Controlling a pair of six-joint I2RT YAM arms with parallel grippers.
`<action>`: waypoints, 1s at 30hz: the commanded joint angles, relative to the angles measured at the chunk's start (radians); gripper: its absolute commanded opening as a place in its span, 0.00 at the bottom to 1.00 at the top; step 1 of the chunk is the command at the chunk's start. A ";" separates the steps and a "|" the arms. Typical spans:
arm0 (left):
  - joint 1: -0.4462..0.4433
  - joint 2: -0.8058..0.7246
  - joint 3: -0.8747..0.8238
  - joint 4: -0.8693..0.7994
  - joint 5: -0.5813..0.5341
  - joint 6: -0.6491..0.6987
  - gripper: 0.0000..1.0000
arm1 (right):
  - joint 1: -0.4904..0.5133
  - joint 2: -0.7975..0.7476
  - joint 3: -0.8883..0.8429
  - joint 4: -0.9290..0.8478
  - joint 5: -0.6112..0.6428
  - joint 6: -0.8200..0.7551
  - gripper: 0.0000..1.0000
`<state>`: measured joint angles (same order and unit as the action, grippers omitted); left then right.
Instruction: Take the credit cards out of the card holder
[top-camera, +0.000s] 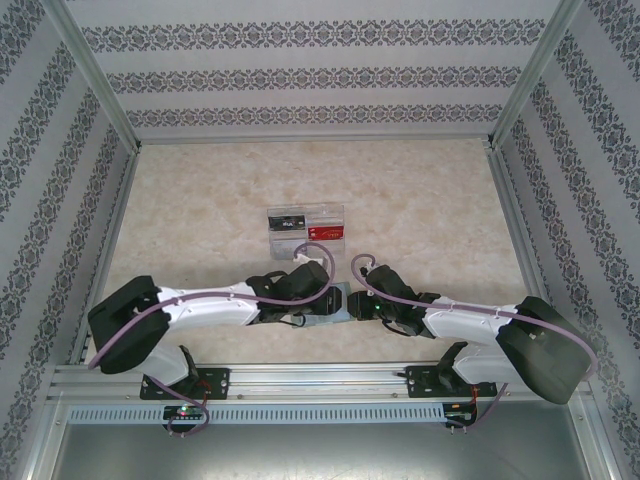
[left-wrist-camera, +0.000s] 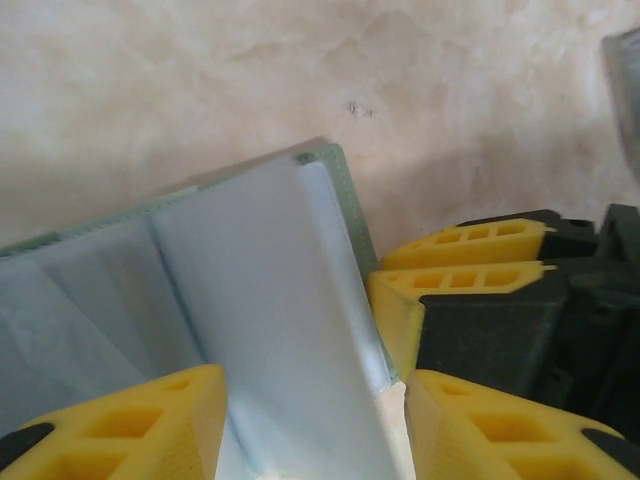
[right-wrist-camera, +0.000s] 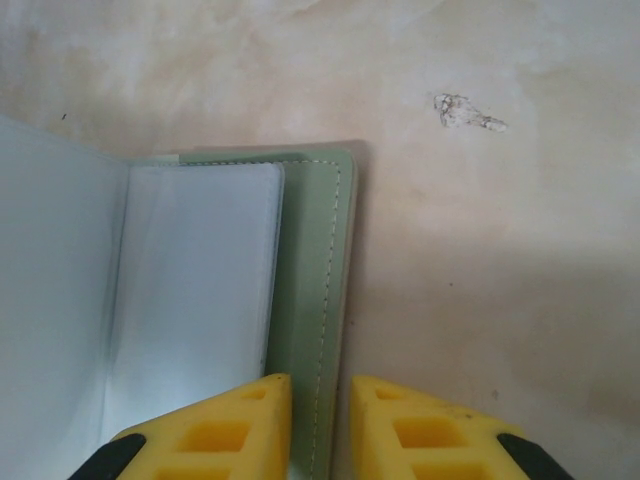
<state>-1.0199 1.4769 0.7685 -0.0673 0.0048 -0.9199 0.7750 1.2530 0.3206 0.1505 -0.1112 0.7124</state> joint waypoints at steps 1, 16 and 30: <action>-0.005 -0.112 -0.059 -0.058 -0.111 0.000 0.51 | 0.005 0.023 0.011 -0.003 -0.009 0.012 0.24; 0.007 -0.069 -0.124 -0.059 -0.093 -0.055 0.51 | 0.005 0.031 0.013 -0.001 -0.015 0.010 0.24; 0.007 -0.021 -0.115 -0.065 -0.085 -0.071 0.51 | 0.005 0.034 0.015 0.001 -0.016 0.012 0.24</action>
<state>-1.0187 1.4456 0.6415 -0.1196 -0.0795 -0.9737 0.7746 1.2598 0.3260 0.1501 -0.1139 0.7120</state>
